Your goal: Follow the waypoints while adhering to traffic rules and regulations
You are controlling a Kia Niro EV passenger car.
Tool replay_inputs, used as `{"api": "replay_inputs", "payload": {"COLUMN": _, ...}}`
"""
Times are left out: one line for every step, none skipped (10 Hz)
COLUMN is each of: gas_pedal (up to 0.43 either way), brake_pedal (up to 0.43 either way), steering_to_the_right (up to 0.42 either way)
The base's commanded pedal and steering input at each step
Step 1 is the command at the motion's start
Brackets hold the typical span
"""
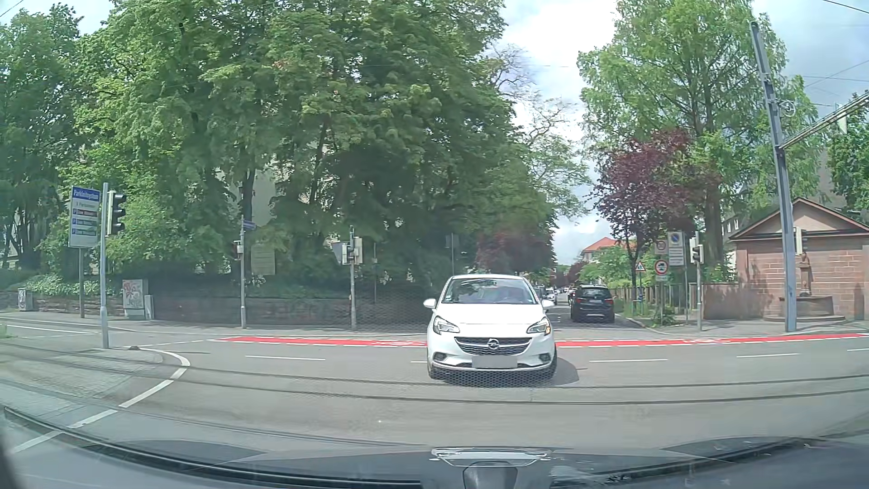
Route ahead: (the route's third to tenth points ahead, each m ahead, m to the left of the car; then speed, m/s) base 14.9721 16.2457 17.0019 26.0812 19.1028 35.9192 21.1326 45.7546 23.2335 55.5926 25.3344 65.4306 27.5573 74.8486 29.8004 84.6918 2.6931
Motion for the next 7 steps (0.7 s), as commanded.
{"api": "replay_inputs", "payload": {"gas_pedal": 0.220, "brake_pedal": 0.000, "steering_to_the_right": -0.416}}
{"api": "replay_inputs", "payload": {"gas_pedal": 0.220, "brake_pedal": 0.000, "steering_to_the_right": -0.398}}
{"api": "replay_inputs", "payload": {"gas_pedal": 0.220, "brake_pedal": 0.000, "steering_to_the_right": -0.379}}
{"api": "replay_inputs", "payload": {"gas_pedal": 0.209, "brake_pedal": 0.000, "steering_to_the_right": -0.360}}
{"api": "replay_inputs", "payload": {"gas_pedal": 0.209, "brake_pedal": 0.000, "steering_to_the_right": -0.333}}
{"api": "replay_inputs", "payload": {"gas_pedal": 0.209, "brake_pedal": 0.000, "steering_to_the_right": -0.304}}
{"api": "replay_inputs", "payload": {"gas_pedal": 0.209, "brake_pedal": 0.000, "steering_to_the_right": -0.257}}
